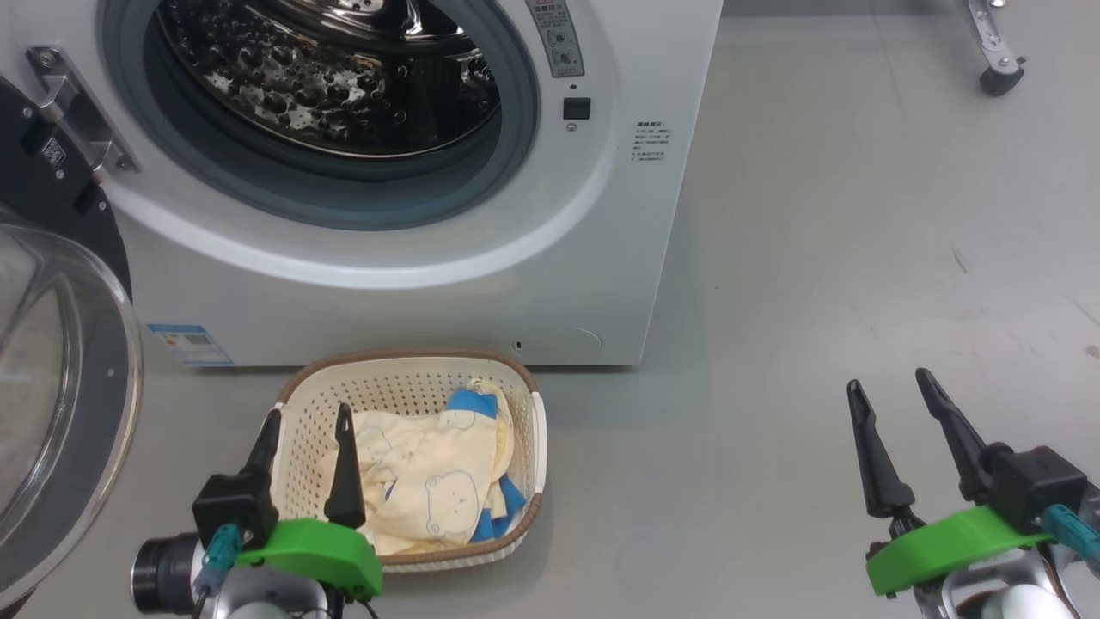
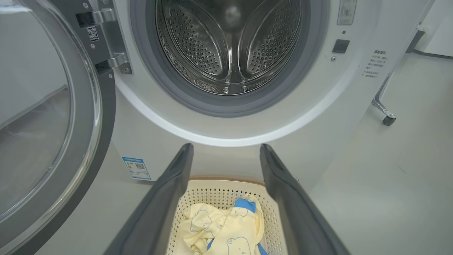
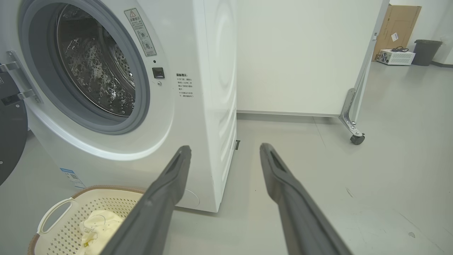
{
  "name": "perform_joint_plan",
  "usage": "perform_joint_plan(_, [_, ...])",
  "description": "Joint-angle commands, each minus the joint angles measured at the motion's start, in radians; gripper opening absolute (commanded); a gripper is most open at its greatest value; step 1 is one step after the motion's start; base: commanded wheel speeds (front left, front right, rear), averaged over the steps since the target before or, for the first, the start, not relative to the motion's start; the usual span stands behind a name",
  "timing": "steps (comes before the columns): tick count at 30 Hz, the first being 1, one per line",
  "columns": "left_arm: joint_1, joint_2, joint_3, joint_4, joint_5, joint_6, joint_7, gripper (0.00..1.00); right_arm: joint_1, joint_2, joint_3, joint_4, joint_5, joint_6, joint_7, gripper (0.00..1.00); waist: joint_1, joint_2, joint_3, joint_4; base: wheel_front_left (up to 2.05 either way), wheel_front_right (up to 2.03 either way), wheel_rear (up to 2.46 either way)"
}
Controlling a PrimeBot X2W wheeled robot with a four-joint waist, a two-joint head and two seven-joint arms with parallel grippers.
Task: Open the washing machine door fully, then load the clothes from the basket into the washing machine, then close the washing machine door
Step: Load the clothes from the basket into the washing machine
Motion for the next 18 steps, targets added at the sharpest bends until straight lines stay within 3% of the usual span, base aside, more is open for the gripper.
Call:
perform_joint_plan(1, [-0.029,0.024,0.032,-0.034,-0.001,0.009,-0.002,1.00,-0.046,-0.012,0.020,-0.030,0.001,-0.003,-0.011,1.00,0.0001,0.0000,0.002,0.000,0.00,0.00,0.00])
perform_joint_plan(9, [-0.051,0.024,0.019,-0.028,-0.001,0.008,0.004,1.00,-0.059,-0.012,0.018,-0.035,0.003,-0.003,-0.012,1.00,0.0001,0.0000,0.038,0.009,0.00,0.00,0.00])
perform_joint_plan(18, [-0.135,0.012,-0.026,0.074,-0.015,-0.050,0.033,1.00,-0.102,-0.012,0.036,-0.041,0.013,-0.003,-0.020,1.00,0.0001,0.0000,0.125,-0.006,0.00,0.00,0.00])
